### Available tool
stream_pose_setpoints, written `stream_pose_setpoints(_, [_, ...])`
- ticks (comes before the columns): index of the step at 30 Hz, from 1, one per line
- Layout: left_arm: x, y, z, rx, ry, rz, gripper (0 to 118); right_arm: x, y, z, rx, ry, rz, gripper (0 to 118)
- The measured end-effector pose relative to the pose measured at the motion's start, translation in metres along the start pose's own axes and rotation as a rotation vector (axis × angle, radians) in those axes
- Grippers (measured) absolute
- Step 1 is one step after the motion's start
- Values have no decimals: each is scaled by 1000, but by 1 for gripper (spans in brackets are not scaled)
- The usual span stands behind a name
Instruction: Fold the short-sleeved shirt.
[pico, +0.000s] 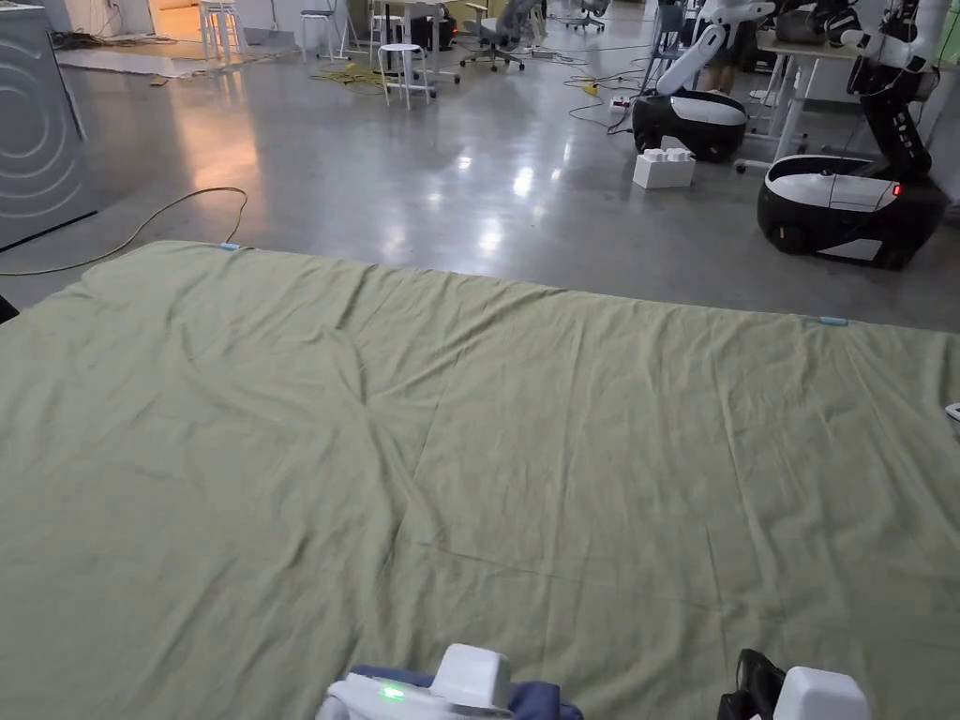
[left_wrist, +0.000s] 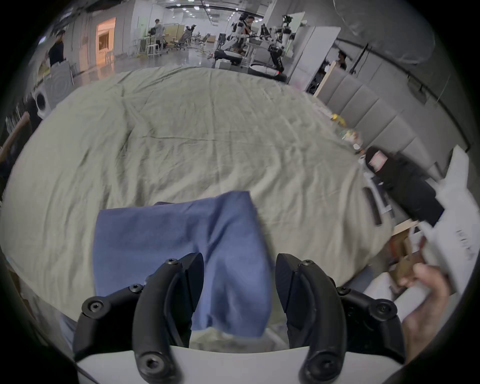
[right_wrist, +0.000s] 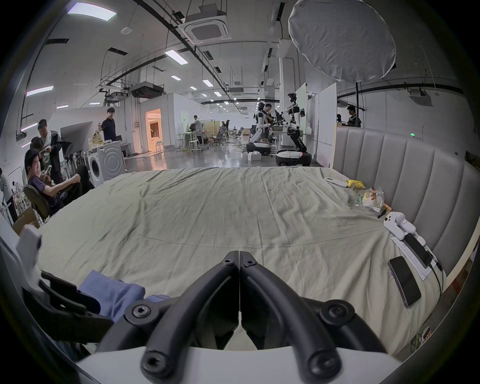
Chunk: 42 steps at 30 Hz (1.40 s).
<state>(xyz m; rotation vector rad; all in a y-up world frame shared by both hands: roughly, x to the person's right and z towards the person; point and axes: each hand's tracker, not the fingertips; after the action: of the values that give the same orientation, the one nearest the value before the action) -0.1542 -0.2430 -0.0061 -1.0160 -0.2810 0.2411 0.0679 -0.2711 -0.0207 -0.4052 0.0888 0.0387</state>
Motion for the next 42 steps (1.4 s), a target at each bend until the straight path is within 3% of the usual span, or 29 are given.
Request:
stream_pose_setpoints(4, [-15, 13, 19, 66, -55, 83, 59, 1, 2, 1, 0, -2, 2, 1])
stream_pose_setpoints(7, [-21, 20, 7, 90, 42, 95, 54, 1, 3, 1, -1, -3, 2, 1])
stream_pose_setpoints(9, [-24, 21, -10, 50, 45, 96, 21, 2, 3, 1, -1, -4, 2, 1])
stream_pose_setpoints(10, [-26, 19, -18, 10, 11, 115, 16, 2, 3, 1, -3, -4, 3, 1])
stream_pose_setpoints(14, [-30, 9, -45, -96, -141, 225, 14, 1, 2, 1, -10, 0, 11, 1])
stream_pose_setpoints(16, [-26, -1, -54, -105, -151, 251, 14, 2, 1, 0, -11, -2, 12, 1])
stream_pose_setpoints(25, [-16, -28, -91, -23, -50, 182, 8, -1, -2, -3, -22, 3, 14, 1])
stream_pose_setpoints(33, [-17, -9, -60, 41, -82, 161, 8, -6, 5, -2, -9, 14, 20, 1])
stream_pose_setpoints(38, [-28, 14, -5, 232, -103, 112, 8, -8, 15, 0, 35, 17, 24, 1])
stream_pose_setpoints(42, [-36, 26, 31, 464, 119, -24, 8, -13, 30, 2, 92, 11, 48, 1])
